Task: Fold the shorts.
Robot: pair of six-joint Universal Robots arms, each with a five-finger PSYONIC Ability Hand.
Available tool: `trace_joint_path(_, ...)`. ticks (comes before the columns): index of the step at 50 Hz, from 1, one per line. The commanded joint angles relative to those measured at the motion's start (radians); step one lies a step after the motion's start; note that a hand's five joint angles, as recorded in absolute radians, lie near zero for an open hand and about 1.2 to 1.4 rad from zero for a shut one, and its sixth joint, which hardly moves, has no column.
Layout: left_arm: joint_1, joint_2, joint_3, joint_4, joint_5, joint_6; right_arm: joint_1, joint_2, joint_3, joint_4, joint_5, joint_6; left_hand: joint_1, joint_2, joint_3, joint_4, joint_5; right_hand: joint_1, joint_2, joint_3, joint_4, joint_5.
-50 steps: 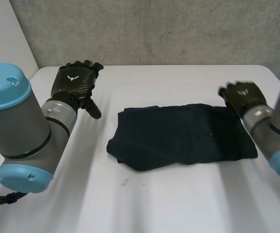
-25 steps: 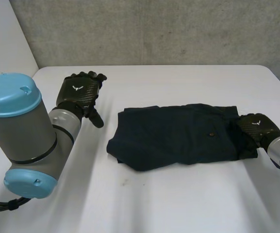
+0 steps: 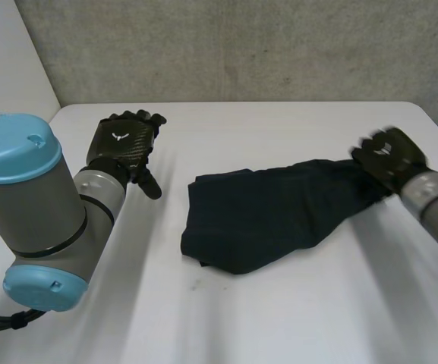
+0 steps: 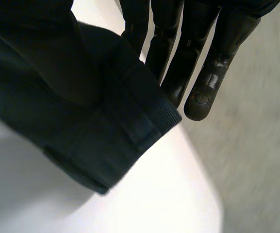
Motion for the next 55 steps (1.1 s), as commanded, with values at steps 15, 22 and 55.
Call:
trace_joint_path(15, 0.007, 0.008, 0.014, 0.000, -0.001, 0.000, 0.601, 0.206, -0.175, 0.182, -0.199, -0.523, -0.018, -0.030, -0.040, -0.030, -0.046, -0.139, -0.425, -0.426, -0.436, -0.368)
trace_joint_path(22, 0.007, 0.005, 0.057, 0.000, -0.001, 0.002, 0.509, 0.078, -0.182, 0.125, -0.207, -0.030, -0.018, -0.030, -0.040, -0.030, -0.046, -0.720, -1.007, -1.007, -1.017, -0.950)
trace_joint_path(55, -0.159, -0.305, 0.203, -0.126, -0.084, 0.011, 0.366, 0.340, -0.521, 0.417, 0.027, 0.550, -0.014, -0.026, -0.037, -0.026, -0.042, -0.720, -1.007, -1.007, -1.017, -0.950)
